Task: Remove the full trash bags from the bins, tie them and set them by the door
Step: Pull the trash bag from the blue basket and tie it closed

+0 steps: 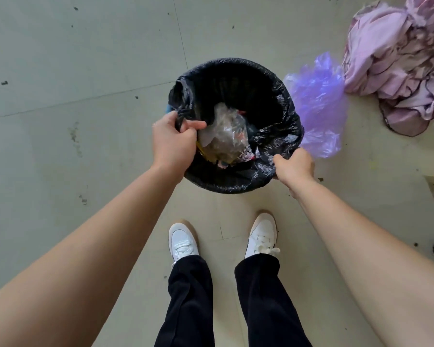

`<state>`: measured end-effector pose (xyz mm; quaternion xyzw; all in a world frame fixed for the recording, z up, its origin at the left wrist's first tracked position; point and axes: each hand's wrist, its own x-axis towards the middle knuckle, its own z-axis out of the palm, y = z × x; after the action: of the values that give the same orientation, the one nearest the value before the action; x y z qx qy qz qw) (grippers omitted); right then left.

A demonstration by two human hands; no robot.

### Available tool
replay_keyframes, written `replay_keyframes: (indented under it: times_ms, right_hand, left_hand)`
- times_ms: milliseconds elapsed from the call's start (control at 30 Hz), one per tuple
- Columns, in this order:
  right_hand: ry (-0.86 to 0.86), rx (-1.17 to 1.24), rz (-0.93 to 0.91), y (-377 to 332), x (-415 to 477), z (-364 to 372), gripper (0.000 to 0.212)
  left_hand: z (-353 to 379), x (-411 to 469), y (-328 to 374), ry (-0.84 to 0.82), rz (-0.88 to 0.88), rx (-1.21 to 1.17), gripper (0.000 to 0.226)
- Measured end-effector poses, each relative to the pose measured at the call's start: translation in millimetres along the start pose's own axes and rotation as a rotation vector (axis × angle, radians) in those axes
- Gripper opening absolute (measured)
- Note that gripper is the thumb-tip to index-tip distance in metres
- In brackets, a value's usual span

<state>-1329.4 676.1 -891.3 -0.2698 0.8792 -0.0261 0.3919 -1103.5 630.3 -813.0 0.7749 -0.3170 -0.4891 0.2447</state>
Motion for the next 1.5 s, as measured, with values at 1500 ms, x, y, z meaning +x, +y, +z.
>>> replay_keyframes:
  times_ms: [1500]
  right_hand:
    - [-0.118, 0.498, -0.879, -209.1, -332.2, -208.4, 0.024]
  left_hand:
    - [-248.3, -233.9, 201.0, 0.480, 0.234, -0.521, 0.017]
